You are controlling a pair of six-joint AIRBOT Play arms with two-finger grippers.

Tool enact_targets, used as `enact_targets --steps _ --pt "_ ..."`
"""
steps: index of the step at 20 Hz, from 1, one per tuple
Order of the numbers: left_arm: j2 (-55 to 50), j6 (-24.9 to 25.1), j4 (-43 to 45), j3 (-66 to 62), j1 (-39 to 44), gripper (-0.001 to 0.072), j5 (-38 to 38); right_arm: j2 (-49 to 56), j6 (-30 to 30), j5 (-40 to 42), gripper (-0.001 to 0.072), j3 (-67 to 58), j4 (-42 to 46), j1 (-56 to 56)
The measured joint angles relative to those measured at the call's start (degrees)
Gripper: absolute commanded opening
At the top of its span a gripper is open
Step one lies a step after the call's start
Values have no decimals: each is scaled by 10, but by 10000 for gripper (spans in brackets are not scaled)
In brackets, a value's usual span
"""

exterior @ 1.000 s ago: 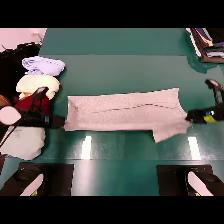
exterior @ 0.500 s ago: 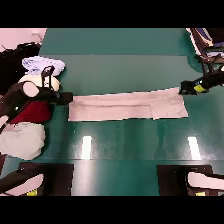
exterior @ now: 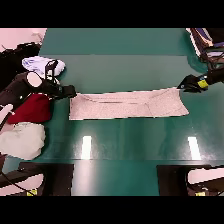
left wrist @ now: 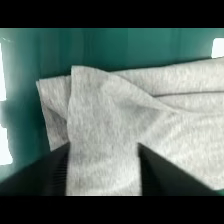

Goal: Fold the shirts.

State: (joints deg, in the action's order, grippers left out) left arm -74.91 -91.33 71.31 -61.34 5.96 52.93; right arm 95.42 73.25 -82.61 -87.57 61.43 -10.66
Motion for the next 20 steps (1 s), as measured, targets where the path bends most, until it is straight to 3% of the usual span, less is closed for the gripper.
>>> enact_targets --steps 1,6,11,13,15,16,20 --pt "0 1 -5 -3 0 33 9 9 -4 -12 585 -1 -5 -18" --pt "-2 2 -33 -9 13 25 19 70 -32 -45 583 -3 -45 -80" --pt "-3 3 -55 -10 71 23 -3 133 -63 -77 570 -4 -105 -72" --pt "-5 1 -63 -11 102 23 -26 144 -70 -81 386 -4 -109 -56" --pt "-12 0 -73 -14 131 23 -54 152 -79 -83 95 -4 -106 -37" --pt "-19 -1 -79 -19 143 22 -65 153 -83 -84 31 -4 -100 -28" --pt "-82 -2 -107 -75 185 23 -89 126 -94 -100 12 -3 -104 -1"
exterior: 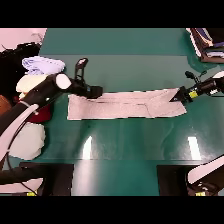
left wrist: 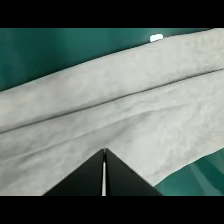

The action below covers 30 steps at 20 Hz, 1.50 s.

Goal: Fold the shirts.

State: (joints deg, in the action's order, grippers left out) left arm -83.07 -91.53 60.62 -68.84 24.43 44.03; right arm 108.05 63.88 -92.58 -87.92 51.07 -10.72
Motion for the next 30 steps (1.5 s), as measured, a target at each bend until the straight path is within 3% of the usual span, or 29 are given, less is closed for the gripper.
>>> enact_targets --steps 8,15,23,30 --pt "-183 0 -23 -168 84 23 1 -163 51 14 11 -34 -7 75" --pt "-253 1 -33 -243 108 23 16 -209 96 35 11 -128 -56 194" --pt "-242 1 8 -253 60 22 78 -214 110 92 11 -150 -77 299" --pt "-99 10 103 -254 -78 23 167 -172 87 168 13 -152 -96 438"
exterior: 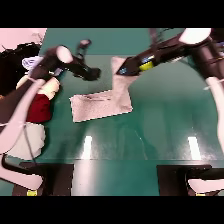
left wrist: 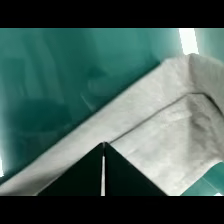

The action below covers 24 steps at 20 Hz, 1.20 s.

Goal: Fold the shirts.

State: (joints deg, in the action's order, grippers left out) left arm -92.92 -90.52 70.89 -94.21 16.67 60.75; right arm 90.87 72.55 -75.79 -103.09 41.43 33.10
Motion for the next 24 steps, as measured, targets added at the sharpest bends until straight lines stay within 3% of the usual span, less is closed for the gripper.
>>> enact_targets --steps 1,3,4,6,10,14,15,16,17,21,24 --pt "27 5 10 0 -22 23 10 18 -14 24 52 0 -15 30" --pt "76 13 25 0 -62 23 26 56 -40 79 499 -1 -42 83" --pt "97 16 28 0 -78 23 33 79 -54 107 543 -7 -53 108" --pt "135 21 32 0 -104 23 46 120 -70 131 480 -30 -64 143" --pt "179 33 40 0 -131 23 71 149 -68 71 477 -69 -28 139" --pt "192 38 44 1 -140 23 94 97 -31 26 479 21 47 50" --pt "193 38 43 1 -141 23 97 79 -20 25 508 61 64 17" --pt "194 38 44 1 -141 23 99 64 -10 25 688 101 75 -15" --pt "195 39 45 1 -142 23 100 49 -4 29 716 144 79 -49" --pt "195 40 40 2 -142 23 96 42 8 58 696 267 27 -149" --pt "193 40 37 3 -142 23 91 78 -5 68 674 288 -31 -165"
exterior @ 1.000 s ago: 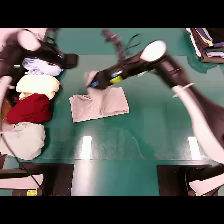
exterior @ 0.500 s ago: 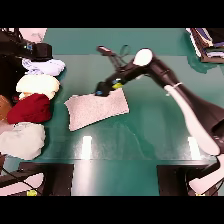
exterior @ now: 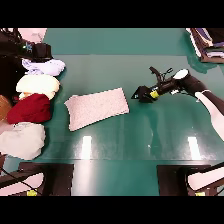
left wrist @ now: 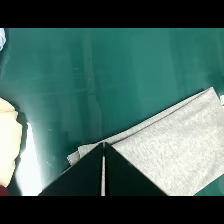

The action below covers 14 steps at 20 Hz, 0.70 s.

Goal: Fold the shirts.

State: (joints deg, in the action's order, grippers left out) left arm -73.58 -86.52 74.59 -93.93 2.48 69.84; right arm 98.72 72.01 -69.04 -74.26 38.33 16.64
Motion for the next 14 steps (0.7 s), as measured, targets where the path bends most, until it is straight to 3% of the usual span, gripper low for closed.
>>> enact_targets --steps 2,4,6,9,10,14 --pt "0 0 -1 0 0 23 -1 34 -4 2 670 -20 -26 15" --pt "-1 0 -2 0 0 23 -2 71 -6 3 491 -56 -44 44" --pt "-1 0 -2 0 0 23 -3 106 -5 2 408 -95 -52 76" --pt "-1 0 -9 0 0 23 -2 151 -4 -2 80 -156 -51 126" --pt "-1 0 -13 0 0 23 -2 161 -3 -3 12 -173 -48 140" --pt "-1 0 -24 0 0 22 6 167 -2 -3 11 -222 -48 164"
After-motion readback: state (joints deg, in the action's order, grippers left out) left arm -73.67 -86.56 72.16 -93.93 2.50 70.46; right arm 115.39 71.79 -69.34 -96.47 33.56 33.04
